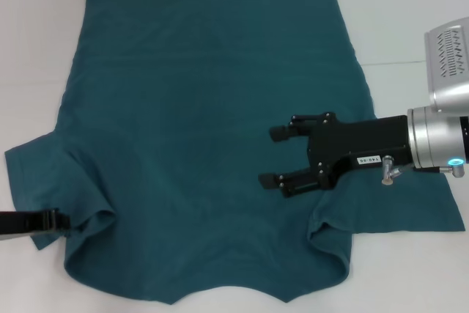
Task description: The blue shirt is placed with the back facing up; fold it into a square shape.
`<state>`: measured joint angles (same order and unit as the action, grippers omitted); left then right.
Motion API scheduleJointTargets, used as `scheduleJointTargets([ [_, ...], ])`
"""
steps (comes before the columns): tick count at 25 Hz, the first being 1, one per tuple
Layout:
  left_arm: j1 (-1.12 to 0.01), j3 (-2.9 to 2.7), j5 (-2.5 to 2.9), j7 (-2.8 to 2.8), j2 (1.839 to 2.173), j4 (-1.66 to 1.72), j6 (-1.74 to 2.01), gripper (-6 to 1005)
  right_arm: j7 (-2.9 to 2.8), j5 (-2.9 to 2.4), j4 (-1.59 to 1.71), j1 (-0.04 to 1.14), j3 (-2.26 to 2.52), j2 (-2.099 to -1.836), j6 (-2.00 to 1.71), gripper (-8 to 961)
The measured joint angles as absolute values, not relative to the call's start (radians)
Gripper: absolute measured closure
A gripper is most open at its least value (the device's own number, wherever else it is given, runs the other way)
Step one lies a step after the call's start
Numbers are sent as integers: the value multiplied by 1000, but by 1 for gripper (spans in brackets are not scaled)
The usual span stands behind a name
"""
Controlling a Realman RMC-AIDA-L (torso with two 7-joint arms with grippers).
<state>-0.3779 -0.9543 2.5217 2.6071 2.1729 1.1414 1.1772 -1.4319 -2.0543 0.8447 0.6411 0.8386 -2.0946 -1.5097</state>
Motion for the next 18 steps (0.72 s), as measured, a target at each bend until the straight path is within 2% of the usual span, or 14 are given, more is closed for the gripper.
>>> scheduleJointTargets([
  [13, -354, -950, 2540, 2616, 2171, 1267, 1269, 920, -1431, -2051, 845, 636, 839, -2094, -1511, 37],
  [15, -353, -955, 2574, 2642, 2171, 1291, 1285, 877, -1430, -2051, 846, 638, 839, -2094, -1511, 37],
  [18, -356, -966, 2604, 2660, 2171, 1311, 1302, 760, -1430, -2051, 847, 638, 839, -2094, -1511, 38],
])
